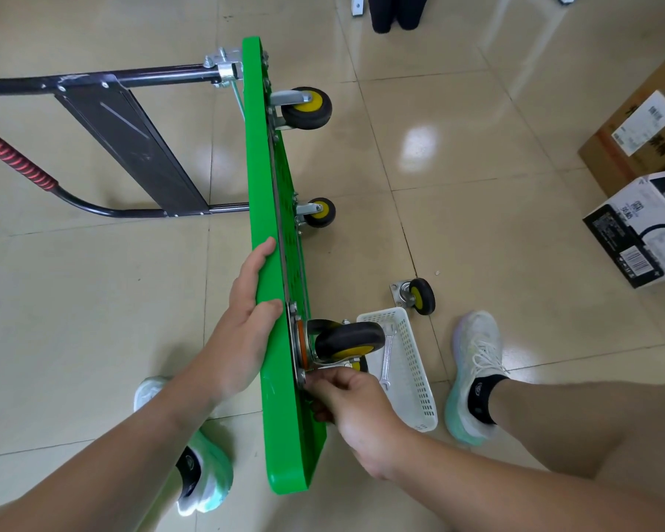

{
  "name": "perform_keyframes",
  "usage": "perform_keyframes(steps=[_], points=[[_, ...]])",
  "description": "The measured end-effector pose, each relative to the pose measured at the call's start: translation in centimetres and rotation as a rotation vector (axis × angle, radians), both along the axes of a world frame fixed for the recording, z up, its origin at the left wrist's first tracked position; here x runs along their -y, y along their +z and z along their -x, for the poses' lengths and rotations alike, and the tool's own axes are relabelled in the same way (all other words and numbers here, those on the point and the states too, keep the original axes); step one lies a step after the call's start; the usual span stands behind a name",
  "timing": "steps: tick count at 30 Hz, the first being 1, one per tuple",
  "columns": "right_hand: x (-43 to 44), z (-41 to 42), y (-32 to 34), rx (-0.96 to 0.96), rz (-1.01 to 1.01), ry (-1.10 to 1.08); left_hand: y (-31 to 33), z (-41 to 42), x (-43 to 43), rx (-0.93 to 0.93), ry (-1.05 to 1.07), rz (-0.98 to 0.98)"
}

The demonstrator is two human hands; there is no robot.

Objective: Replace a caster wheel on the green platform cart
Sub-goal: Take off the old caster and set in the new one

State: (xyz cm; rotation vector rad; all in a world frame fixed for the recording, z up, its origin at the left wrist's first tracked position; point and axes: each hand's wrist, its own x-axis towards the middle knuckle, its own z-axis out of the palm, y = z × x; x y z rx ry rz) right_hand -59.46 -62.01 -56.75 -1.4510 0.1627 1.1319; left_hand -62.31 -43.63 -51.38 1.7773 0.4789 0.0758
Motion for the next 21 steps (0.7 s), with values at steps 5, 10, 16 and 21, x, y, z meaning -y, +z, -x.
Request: perform_keyframes(steps=[5,10,16,21], points=[[-0.02,0.10,0.26,0.067,0.025,0.026,0.07,-0.01,0.03,0.008,0.007,0.008],[0.25,0.14,0.27,0.118,0.044,0.057,0.08,0.01,0.05,-0.004,-0.002,0.017],[0.39,0.04,0.25,0.014,-0.011,0.006,0.21,-0.03,0.11,-0.003,0.008,0.024],[0.26,0.18,-0.11,0.106,0.020,0.058,0.24,-0.09,0.17,0.002,0.017,0.024]])
